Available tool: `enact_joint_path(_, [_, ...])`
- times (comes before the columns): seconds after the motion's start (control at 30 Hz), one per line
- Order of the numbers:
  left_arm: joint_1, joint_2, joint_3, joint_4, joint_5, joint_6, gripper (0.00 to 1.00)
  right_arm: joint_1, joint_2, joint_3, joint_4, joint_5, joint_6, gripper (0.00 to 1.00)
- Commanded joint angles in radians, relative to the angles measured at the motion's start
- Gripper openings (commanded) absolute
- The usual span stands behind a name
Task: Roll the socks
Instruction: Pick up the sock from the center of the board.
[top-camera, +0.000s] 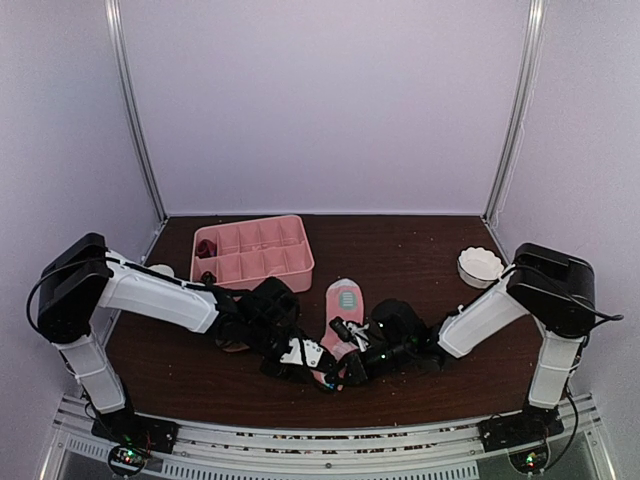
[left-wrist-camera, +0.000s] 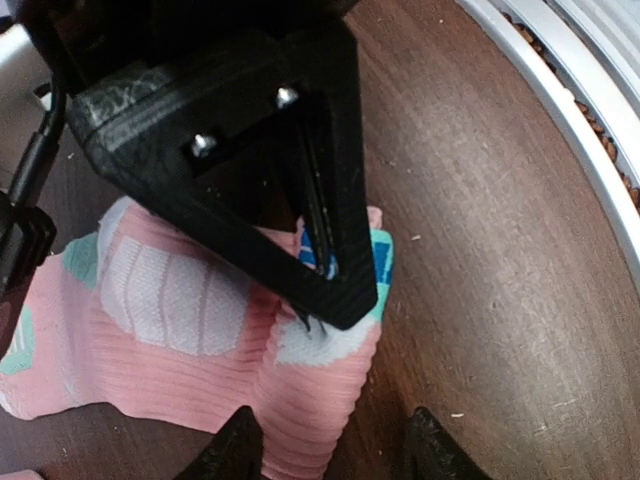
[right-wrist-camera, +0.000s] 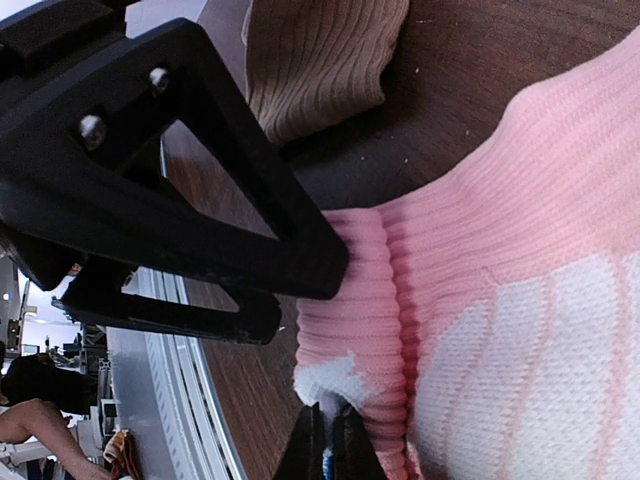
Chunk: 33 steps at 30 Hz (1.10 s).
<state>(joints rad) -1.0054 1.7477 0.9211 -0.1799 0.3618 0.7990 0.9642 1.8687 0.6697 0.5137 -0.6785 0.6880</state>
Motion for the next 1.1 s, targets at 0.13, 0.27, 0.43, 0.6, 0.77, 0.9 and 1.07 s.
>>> enact_joint_path(0.13, [-0.013,0.059,0.027,-0.026,-0.012,0.057,0.38,-0.023,0.060,-0.066,-0.301,0.075,0.021,0.00])
enact_joint_path(0.27, [-0.015,0.090,0.048,-0.040,-0.035,0.059,0.38,-0.024,0.048,-0.064,-0.303,0.068,0.019,0.00])
enact_joint_path(0.43, [-0.016,0.135,0.102,-0.090,-0.048,0.057,0.32,-0.025,0.022,-0.076,-0.302,0.061,0.024,0.04])
enact_joint_path(0.6, [-0.018,0.153,0.133,-0.141,-0.033,0.033,0.10,-0.026,-0.015,-0.090,-0.317,0.081,0.024,0.22])
enact_joint_path(0.77, [-0.006,0.198,0.182,-0.236,0.038,-0.042,0.03,-0.025,-0.075,-0.119,-0.295,0.150,0.009,0.44])
enact_joint_path(0.9, [0.041,0.247,0.249,-0.339,0.157,-0.100,0.02,-0.026,-0.151,-0.168,-0.266,0.229,-0.001,0.54])
enact_joint_path(1.07, [0.087,0.326,0.334,-0.453,0.262,-0.136,0.02,-0.026,-0.296,-0.250,-0.244,0.372,-0.039,0.58])
